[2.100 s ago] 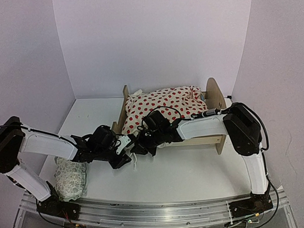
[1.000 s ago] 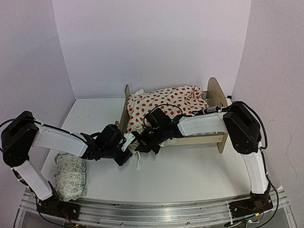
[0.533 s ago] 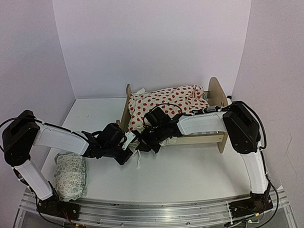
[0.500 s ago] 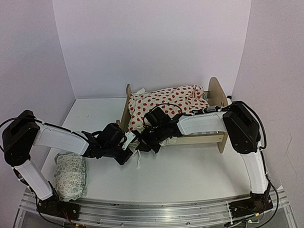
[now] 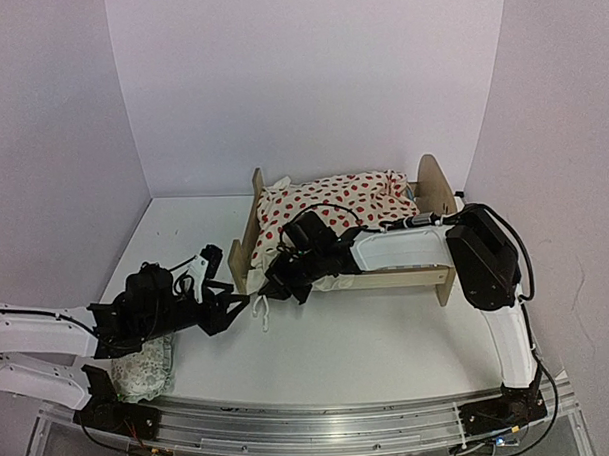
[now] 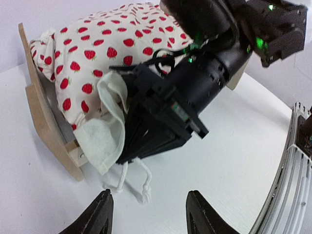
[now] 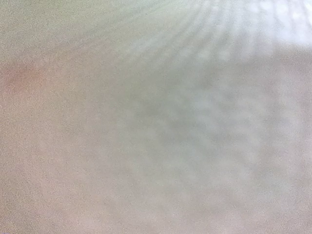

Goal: Set up the pet bed
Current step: Cross the left ropes of the mattress attached to the bed frame.

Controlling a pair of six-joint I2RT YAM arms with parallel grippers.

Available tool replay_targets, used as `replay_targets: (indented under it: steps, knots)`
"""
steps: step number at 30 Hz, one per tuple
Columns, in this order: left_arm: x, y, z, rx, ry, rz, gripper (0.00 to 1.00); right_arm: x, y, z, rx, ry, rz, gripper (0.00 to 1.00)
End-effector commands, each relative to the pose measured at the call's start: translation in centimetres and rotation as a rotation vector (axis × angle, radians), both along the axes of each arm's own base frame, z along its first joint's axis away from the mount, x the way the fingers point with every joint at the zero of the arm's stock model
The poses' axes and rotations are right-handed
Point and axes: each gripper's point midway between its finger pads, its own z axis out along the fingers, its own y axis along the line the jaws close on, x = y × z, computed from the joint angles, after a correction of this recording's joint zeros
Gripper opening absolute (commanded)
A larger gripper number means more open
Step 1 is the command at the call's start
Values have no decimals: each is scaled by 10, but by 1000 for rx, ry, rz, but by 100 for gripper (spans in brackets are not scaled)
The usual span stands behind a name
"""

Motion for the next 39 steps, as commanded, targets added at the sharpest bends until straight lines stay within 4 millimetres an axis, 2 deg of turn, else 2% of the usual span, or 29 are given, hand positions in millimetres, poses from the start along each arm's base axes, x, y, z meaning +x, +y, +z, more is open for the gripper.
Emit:
replay_targets:
  steps: [1,6,11,18,26,35,39]
  knots:
    - [4,8,-1,-91,-62,52,50,8,9,15,61,37,-17,0]
    - [6,19,-23,-151,-72,107,46,10,1,15,48,94,-36,0]
    - [8,4,-46,-71,-132,39,44,10,0,14,33,94,-20,0]
    - [13,-15,-62,-40,-206,-22,47,6,-1,8,21,123,-9,0]
    - [30,-32,-79,25,-270,-25,46,1,-1,5,13,151,8,0]
    - [45,-39,-87,67,-289,12,44,-5,-3,3,5,175,24,0]
    - [50,-41,-93,84,-279,21,38,-7,-2,1,6,187,31,0]
